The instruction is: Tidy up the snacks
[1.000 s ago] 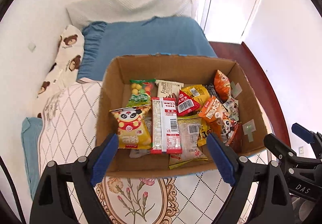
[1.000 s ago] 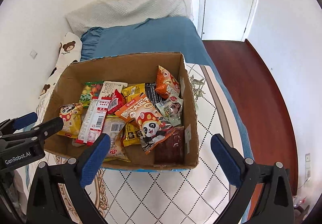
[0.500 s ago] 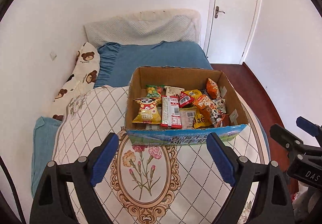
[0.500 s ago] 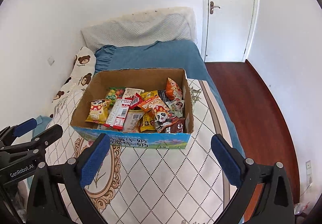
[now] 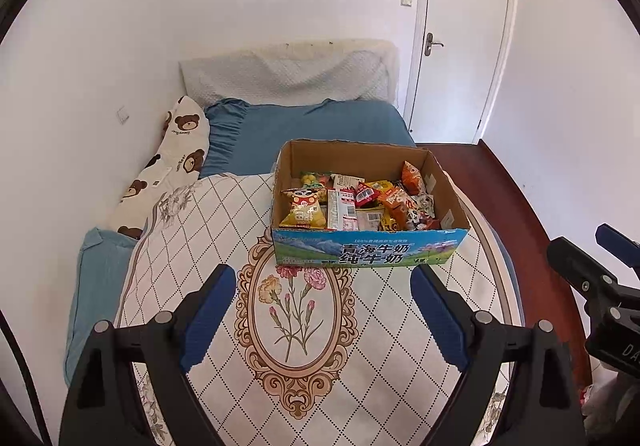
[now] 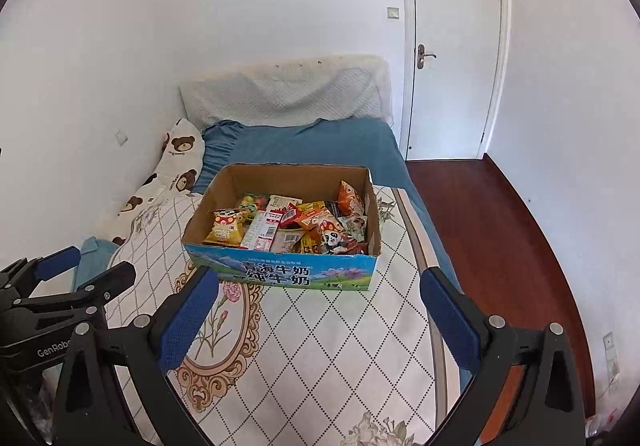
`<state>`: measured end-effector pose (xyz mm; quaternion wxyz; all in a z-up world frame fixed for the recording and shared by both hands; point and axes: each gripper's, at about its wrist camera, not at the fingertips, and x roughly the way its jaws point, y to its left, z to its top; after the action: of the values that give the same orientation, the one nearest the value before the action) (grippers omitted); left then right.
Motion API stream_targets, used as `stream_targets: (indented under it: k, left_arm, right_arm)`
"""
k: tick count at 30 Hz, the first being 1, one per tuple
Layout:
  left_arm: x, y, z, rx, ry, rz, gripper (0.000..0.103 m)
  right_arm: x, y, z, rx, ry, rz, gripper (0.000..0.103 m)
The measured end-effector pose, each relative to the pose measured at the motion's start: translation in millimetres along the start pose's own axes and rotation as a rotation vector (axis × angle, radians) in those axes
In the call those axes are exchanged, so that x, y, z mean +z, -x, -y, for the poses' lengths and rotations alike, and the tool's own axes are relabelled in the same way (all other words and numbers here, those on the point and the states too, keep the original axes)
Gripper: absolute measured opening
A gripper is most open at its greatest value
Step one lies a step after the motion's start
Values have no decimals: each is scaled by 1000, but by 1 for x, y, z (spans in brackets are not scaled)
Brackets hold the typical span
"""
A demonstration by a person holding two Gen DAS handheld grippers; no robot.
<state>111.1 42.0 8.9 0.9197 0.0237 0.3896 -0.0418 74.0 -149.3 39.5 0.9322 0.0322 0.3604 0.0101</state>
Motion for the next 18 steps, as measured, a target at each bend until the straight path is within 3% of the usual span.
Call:
stream_targets:
  k: [13,14,16,18]
  left_arm:
    - [0,24,3,-7,10,62,90]
    - [1,21,2,-7,16,62,91]
    - [4,14,2,-7,20,66,103]
    - [8,6,2,1,24,72,103]
  right_arm:
    - [-1,39,-6,-33,25,74,103]
    - [0,39,-6,-40,29,78,103]
    - [1,35,-2,-53,23,83,103]
    - [2,28,1,-67,14,86,103]
